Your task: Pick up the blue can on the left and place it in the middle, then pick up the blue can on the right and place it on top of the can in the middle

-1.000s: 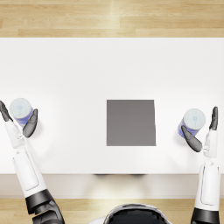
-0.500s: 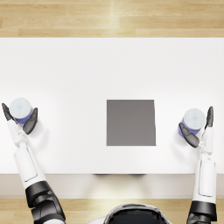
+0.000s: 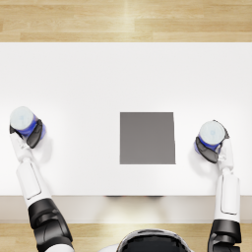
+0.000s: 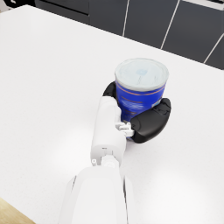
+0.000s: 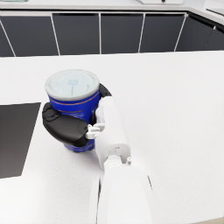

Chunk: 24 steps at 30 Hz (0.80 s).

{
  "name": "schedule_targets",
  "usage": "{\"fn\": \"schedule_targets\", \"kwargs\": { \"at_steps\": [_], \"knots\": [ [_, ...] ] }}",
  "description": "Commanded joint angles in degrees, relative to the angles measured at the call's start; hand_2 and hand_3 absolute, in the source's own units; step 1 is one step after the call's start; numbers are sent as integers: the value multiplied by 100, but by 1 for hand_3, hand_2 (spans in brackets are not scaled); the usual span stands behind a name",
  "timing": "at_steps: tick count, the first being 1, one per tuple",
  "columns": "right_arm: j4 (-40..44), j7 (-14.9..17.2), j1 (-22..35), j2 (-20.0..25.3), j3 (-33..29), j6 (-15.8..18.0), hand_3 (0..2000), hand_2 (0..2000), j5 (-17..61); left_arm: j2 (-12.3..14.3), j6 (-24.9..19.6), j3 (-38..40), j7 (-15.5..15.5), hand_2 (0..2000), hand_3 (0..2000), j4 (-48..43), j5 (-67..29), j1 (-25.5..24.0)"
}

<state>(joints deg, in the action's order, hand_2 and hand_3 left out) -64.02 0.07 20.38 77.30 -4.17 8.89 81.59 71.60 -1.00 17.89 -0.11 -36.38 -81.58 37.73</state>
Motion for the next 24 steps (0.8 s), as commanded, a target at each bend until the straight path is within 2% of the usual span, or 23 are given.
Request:
{"fn": "schedule_targets", "kwargs": {
  "at_steps": [1, 6, 12, 19, 24],
  "knots": [
    [-57, -21, 89, 11, -13, 68, 1520, 2000, -1, 40, 10, 40, -2, 2000, 1520, -779, 0, -162],
    [-673, -64, -56, 55, 46, -50, 1520, 2000, 1, 170, -85, -292, -1, 2000, 1520, -2453, 1, -656],
    [-1809, -79, -296, 100, 289, -19, 1520, 2000, 1, 237, -64, -1530, -8, 2000, 1520, -4138, 0, -1303],
    [-2644, -88, -359, 159, 532, -70, 1520, 2000, 1, 350, -121, -2899, -5, 2000, 1520, -4531, -3, -1315],
    [-2988, -90, -296, 213, 598, -74, 1520, 2000, 0, 564, -175, -3597, 0, 2000, 1520, -4407, -4, -1113]
  ]
}}
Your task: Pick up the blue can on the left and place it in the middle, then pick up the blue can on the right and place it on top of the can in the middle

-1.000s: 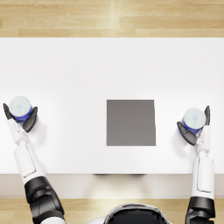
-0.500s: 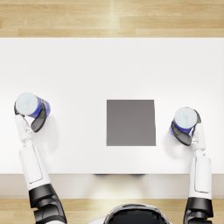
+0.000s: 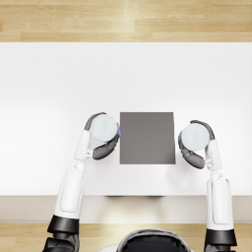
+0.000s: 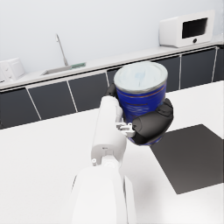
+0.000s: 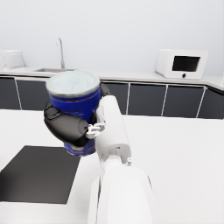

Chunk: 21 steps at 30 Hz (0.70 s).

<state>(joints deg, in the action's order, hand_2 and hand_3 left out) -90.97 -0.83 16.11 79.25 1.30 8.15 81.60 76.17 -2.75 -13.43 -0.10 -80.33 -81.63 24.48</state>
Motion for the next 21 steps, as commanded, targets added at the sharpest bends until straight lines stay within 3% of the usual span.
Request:
{"fn": "schedule_targets", "kwargs": {
  "at_steps": [1, 12, 21],
  "knots": [
    [-324, 6, 154, 30, 102, 6, 1520, 2000, 0, 167, -2, -616, -3, 2000, 1520, 106, 0, 278],
    [-558, -3, 273, 148, 302, -35, 1520, 2000, -1, 750, 125, -1939, -9, 2000, 1520, 1537, 0, 782],
    [-516, 2, 327, 229, 309, -18, 1520, 2000, -1, 988, 57, -2002, 1, 2000, 1520, 2323, -2, 832]
  ]
}}
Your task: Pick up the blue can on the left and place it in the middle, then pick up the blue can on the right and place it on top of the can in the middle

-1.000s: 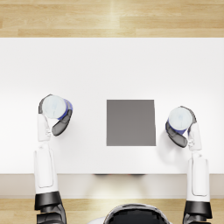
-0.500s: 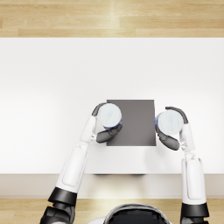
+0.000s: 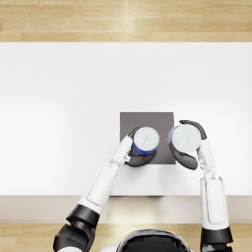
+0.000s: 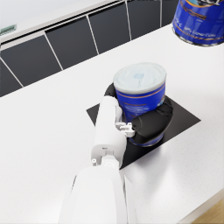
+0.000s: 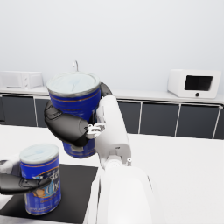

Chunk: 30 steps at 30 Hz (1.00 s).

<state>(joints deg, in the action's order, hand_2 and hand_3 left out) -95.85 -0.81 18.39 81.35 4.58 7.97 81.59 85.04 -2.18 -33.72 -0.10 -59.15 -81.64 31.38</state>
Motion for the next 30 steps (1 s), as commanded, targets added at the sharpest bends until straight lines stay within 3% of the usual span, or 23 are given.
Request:
{"fn": "schedule_targets", "kwargs": {
  "at_steps": [1, 7, 8, 9, 11, 12, 15, 19, 25, 28, 30],
  "knots": [
    [-28, -6, 97, 26, -26, -12, 1520, 2000, 0, 102, -23, 52, -13, 2000, 1520, 219, 1, 130],
    [-145, 0, 295, 110, 26, -3, 1520, 2000, 0, 200, -75, 81, -105, 2000, 1520, 712, 19, 182],
    [-131, 2, 404, 144, 89, -2, 1520, 2000, 0, 182, -76, 69, -109, 639, 1193, 657, 20, 136],
    [-122, 2, 525, 185, 147, 7, 1520, 2000, 0, 170, -53, 60, -99, 0, 867, 562, 20, 93],
    [-25, -4, 730, 263, 271, 7, 1520, 2000, -1, 63, 26, 154, -52, 0, 213, 19, 14, -128],
    [38, -3, 779, 289, 344, 15, 1520, 2000, -1, 14, 80, 182, -34, 0, 0, -202, 10, -228],
    [191, 2, 910, 357, 477, 59, 1520, 2000, 0, -92, 167, 346, -6, 0, 0, -842, 6, -465],
    [69, 4, 1104, 466, 645, 524, 1520, 2000, 0, -272, 204, 899, 6, 0, 0, -2064, 4, -838],
    [21, 36, 1356, 638, 973, 668, 1520, 2000, 0, -807, 216, 1870, 9, 0, 0, -3993, 6, -1905],
    [119, 876, 1451, 721, 1198, -587, 1520, 2000, 0, -897, 217, 2420, 10, 0, 0, -4397, 6, -2251],
    [222, 1177, 1469, 751, 1285, -974, 1520, 2000, -1, -904, 217, 2751, 10, 0, 0, -4538, 6, -2409]
  ]
}}
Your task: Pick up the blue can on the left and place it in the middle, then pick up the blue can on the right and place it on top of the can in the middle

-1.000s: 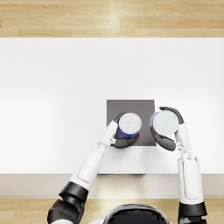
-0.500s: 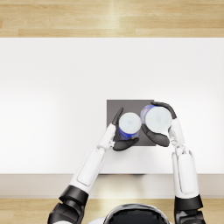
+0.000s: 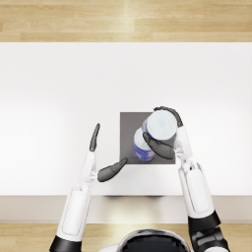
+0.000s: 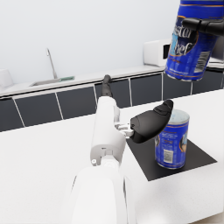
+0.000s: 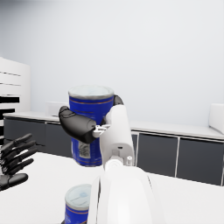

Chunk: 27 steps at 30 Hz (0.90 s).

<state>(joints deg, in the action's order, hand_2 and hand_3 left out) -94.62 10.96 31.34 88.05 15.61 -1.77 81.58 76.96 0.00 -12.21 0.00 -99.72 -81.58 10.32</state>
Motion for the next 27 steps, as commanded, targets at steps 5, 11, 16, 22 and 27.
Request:
{"fn": "schedule_targets", "kwargs": {
  "at_steps": [5, 11, 16, 22, 27],
  "knots": [
    [288, 267, 55, 81, 435, -396, 1520, 2000, -1, -56, 0, 1103, 0, 0, 0, -601, 0, -412],
    [533, 301, -147, 48, 492, -453, 1520, 2000, -2, -14, 0, 1096, 0, 0, 0, -553, 0, -449],
    [721, 301, -228, 60, 484, -502, 1193, 639, -2, 29, 0, 1049, 0, 0, 0, -524, 0, -430],
    [580, 356, -205, 126, 463, -1604, 0, 0, 0, 78, 0, 963, 0, 0, 0, -511, 0, -439],
    [335, 371, -186, 179, 389, -1778, 0, 0, -1, 124, 0, 921, 0, 0, 0, -493, 0, -410]
  ]
}}
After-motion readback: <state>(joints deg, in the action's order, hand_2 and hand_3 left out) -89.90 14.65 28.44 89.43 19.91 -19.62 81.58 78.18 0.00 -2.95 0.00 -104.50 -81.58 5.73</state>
